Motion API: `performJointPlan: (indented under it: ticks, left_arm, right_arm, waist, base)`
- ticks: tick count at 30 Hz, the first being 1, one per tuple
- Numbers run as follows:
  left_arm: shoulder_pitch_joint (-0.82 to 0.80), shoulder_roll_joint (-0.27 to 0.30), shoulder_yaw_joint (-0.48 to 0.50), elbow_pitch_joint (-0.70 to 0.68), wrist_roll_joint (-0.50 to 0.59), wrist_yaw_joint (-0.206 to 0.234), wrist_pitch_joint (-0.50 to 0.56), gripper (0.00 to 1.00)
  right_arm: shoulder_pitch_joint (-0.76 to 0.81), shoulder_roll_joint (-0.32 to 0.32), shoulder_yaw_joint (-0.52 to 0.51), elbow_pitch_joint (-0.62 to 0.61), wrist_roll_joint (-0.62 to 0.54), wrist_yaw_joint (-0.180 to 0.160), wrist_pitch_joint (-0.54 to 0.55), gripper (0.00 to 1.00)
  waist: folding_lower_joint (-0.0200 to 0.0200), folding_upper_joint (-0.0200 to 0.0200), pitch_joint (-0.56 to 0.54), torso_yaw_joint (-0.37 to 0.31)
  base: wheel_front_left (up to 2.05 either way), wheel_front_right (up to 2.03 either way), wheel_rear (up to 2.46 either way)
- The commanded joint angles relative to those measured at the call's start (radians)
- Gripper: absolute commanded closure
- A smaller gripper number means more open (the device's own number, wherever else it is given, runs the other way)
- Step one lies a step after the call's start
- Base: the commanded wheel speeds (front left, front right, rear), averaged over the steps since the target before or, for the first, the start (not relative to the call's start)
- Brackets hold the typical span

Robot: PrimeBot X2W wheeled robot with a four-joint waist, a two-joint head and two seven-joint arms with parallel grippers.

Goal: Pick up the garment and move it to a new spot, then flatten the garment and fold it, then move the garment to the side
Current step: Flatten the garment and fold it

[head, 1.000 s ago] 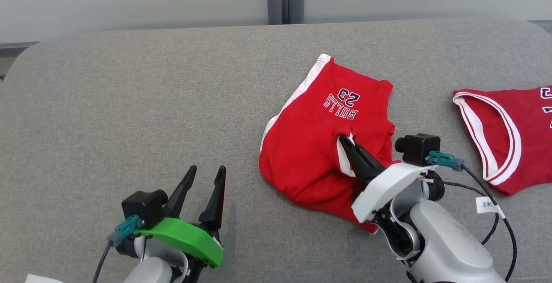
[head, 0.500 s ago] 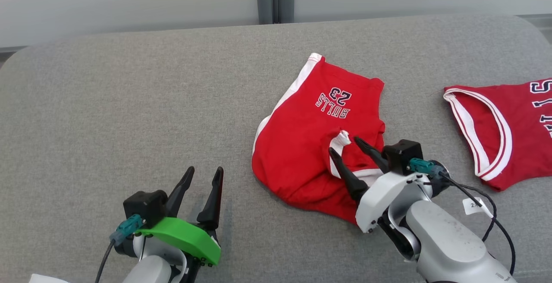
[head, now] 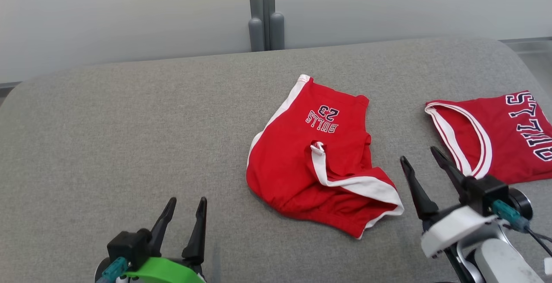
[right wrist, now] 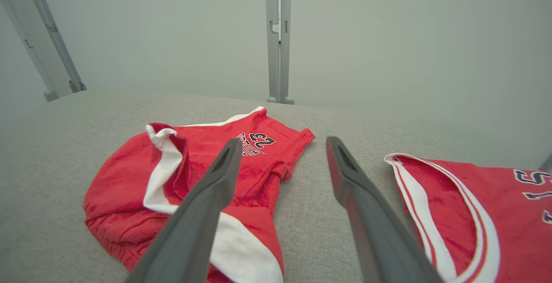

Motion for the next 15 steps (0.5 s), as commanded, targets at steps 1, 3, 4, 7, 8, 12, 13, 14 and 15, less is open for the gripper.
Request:
performJointPlan:
  ticks: [1, 3, 4, 7, 8, 12, 13, 14, 15]
  left_arm:
    - [0.033, 0.004, 0.02, -0.012, 0.025, -0.004, -0.003, 0.0]
    - [0.063, 0.009, 0.046, -0.026, 0.062, -0.008, -0.003, 0.0]
    - [0.077, 0.008, 0.062, -0.033, 0.075, -0.009, -0.003, 0.0]
    - [0.121, -0.012, 0.118, -0.049, 0.106, -0.016, -0.003, 0.0]
    - [0.133, -0.019, 0.134, -0.052, 0.116, -0.022, -0.003, 0.0]
    - [0.175, -0.046, 0.202, -0.06, 0.15, -0.04, -0.003, 0.0]
    - [0.182, -0.055, 0.217, -0.06, 0.157, -0.045, -0.003, 0.0]
    - [0.188, -0.062, 0.226, -0.058, 0.165, -0.051, -0.003, 0.0]
    - [0.194, -0.069, 0.237, -0.057, 0.172, -0.057, -0.003, 0.0]
  right_arm:
    - [0.051, -0.009, -0.033, -0.028, -0.033, -0.001, -0.007, 0.0]
    - [0.104, -0.003, -0.078, -0.067, -0.064, -0.001, -0.006, 0.0]
    - [0.126, -0.002, -0.096, -0.081, -0.079, -0.001, -0.006, 0.0]
    - [0.188, 0.014, -0.149, -0.109, -0.103, -0.001, -0.007, 0.0]
    - [0.206, 0.013, -0.159, -0.114, -0.117, -0.001, -0.007, 0.0]
    - [0.26, 0.052, -0.22, -0.132, -0.13, -0.001, -0.007, 0.0]
    - [0.274, 0.06, -0.231, -0.133, -0.137, -0.001, -0.007, 0.0]
    - [0.284, 0.075, -0.245, -0.135, -0.136, -0.001, -0.007, 0.0]
    - [0.295, 0.081, -0.255, -0.138, -0.143, -0.001, -0.007, 0.0]
  waist:
    - [0.0, -0.0001, -0.016, -0.004]
    - [0.0, -0.0001, -0.021, -0.004]
    - [0.0, -0.0001, -0.022, -0.004]
    - [0.0, -0.0001, -0.031, -0.004]
    - [0.0, -0.0001, -0.036, -0.002]
    - [0.0, -0.0001, -0.045, 0.004]
    - [0.0, -0.0001, -0.047, 0.006]
    - [0.0, -0.0001, -0.048, 0.007]
    - [0.0, -0.0001, -0.049, 0.009]
  base:
    - [0.0, 0.0, 0.0]
    - [0.0, 0.0, 0.0]
    - [0.0, 0.0, 0.0]
    - [0.0, 0.0, 0.0]
    - [0.0, 0.0, 0.0]
    - [0.0, 0.0, 0.0]
    - [0.0, 0.0, 0.0]
    - [0.0, 0.0, 0.0]
    - [0.0, 0.0, 0.0]
